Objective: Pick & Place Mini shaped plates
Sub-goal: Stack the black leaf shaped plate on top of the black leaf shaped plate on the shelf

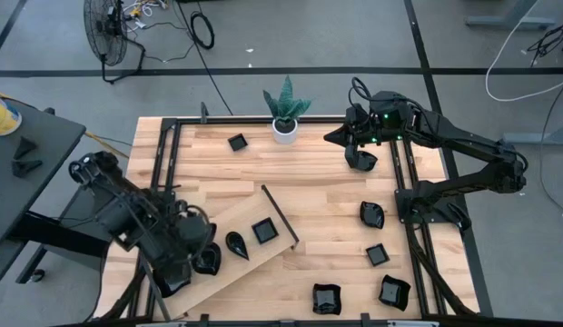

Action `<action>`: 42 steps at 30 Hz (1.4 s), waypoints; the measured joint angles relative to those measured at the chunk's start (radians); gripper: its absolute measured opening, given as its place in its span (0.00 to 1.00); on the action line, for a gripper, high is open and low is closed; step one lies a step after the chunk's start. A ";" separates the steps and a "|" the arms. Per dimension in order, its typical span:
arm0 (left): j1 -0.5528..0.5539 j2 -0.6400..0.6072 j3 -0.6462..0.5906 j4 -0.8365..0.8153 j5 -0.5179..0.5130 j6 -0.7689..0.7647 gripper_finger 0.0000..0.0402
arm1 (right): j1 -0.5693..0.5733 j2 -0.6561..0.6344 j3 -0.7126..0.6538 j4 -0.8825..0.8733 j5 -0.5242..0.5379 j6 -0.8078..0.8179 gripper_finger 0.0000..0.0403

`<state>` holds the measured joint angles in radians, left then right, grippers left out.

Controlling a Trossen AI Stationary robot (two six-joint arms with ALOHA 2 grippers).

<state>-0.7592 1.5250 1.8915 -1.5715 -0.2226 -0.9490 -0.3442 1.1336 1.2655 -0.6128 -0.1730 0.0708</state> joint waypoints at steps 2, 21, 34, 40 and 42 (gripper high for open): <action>-0.015 0.010 0.000 0.000 0.002 -0.014 0.00 | 0.000 0.000 0.000 0.000 0.000 0.000 0.01; -0.055 0.169 -0.001 0.001 0.103 -0.007 0.00 | 0.000 0.044 -0.001 -0.001 0.026 -0.001 0.01; -0.057 0.172 -0.001 0.000 0.097 -0.009 0.00 | 0.000 0.061 -0.001 -0.001 0.026 -0.001 0.01; -0.057 0.172 -0.001 0.000 0.096 -0.008 0.00 | 0.000 0.061 -0.001 -0.001 0.026 -0.001 0.01; -0.057 0.172 -0.001 0.000 0.094 -0.008 0.00 | 0.000 0.061 -0.001 -0.001 0.026 -0.001 0.01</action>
<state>-0.8158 1.6970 1.8908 -1.5711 -0.1284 -0.9569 -0.3443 1.1942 1.2648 -0.6136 -0.1469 0.0696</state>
